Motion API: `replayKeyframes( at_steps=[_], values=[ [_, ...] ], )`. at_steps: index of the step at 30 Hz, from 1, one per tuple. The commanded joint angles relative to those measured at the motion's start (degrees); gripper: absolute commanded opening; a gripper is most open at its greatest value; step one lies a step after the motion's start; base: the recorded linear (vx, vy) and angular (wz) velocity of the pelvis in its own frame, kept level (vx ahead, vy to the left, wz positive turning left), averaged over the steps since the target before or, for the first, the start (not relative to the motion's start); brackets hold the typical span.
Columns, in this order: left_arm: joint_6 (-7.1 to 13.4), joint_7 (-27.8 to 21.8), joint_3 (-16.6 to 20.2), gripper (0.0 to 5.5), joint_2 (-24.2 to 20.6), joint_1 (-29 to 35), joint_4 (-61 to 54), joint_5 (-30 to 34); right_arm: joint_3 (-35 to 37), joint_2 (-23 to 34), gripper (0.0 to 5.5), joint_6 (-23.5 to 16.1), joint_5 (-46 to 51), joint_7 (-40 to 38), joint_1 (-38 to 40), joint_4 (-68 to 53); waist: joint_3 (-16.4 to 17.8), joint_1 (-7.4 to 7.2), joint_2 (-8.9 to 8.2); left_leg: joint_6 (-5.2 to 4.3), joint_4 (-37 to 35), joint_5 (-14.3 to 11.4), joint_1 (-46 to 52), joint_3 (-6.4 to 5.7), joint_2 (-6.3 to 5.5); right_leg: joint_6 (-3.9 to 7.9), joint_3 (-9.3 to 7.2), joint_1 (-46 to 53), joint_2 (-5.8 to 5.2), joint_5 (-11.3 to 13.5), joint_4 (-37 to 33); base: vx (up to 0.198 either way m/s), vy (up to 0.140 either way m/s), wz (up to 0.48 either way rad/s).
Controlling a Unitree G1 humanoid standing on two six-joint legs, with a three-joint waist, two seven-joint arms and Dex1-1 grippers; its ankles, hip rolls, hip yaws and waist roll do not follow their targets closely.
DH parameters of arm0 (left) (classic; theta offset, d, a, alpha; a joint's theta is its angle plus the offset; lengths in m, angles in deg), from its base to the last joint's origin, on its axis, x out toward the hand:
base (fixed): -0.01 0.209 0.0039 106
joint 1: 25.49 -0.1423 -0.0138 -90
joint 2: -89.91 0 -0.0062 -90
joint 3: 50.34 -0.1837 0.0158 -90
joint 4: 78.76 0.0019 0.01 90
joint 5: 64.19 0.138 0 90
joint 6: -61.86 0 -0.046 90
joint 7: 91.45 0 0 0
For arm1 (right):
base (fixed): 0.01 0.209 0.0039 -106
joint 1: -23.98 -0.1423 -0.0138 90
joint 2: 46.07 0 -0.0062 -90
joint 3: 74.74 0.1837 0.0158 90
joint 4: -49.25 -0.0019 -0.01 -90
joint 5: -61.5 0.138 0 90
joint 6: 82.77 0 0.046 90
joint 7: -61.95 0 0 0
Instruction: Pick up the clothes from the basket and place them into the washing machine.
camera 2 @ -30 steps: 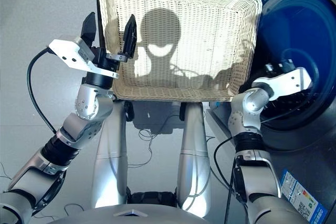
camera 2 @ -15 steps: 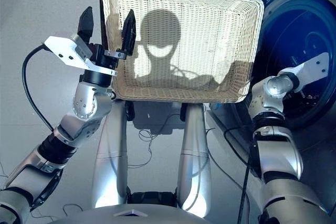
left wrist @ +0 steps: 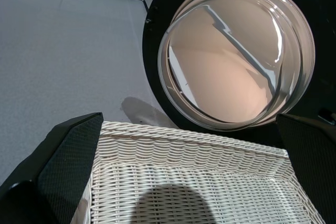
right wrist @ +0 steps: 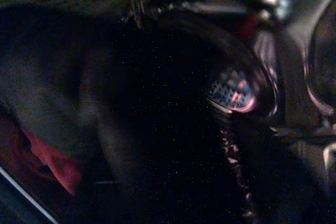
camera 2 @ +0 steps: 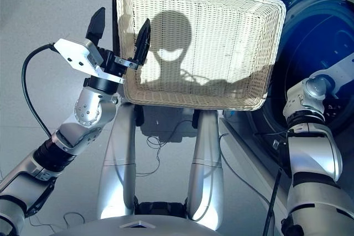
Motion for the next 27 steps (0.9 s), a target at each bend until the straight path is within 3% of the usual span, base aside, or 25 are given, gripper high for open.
replayKeyframes(
  at_steps=[1,12,16,27],
  values=[
    [3.26,-0.94,-0.28,5.5,2.53,1.29,-7.1,0.94,0.57,5.61,5.5,-3.44,2.1,0.22,0.1,0.25,-0.97,-0.23,1.47,-1.66,3.58,-7.12,3.62,1.99,0.62,-1.28,-3.4,-1.1,-0.71,5.79,-4.61,0.0,0.0,0.0],
    [3.02,-1.29,0.76,5.5,3.79,0.73,-7.15,0.19,0.89,-0.11,5.5,-6.49,3.7,1.81,2.17,-6.64,-0.97,-0.65,1.22,-1.52,2.57,-6.85,3.99,2.23,0.94,-1.5,-3.61,-0.89,-0.37,5.85,-5.5,0.0,0.0,0.0],
    [2.88,-1.26,1.86,5.5,4.48,0.44,-7.06,0.29,-1.29,-4.26,5.5,-9.3,-0.7,1.41,5.8,-20.22,-0.97,-1.4,0.54,-1.58,1.69,-6.32,4.12,2.42,1.17,-1.62,-3.34,-0.81,-0.18,6.26,-6.37,0.0,0.0,0.0],
    [2.17,-2.32,4.63,5.5,4.63,-2.15,-6.69,-0.36,-10.41,-9.87,5.5,-7.12,-11.74,9.47,16.72,-49.59,-0.97,-2.24,-0.92,-1.32,0.33,-5.31,4.27,2.65,1.12,-1.73,-2.93,-1.1,0.01,6.9,-7.09,0.0,0.0,0.0]
  ],
)
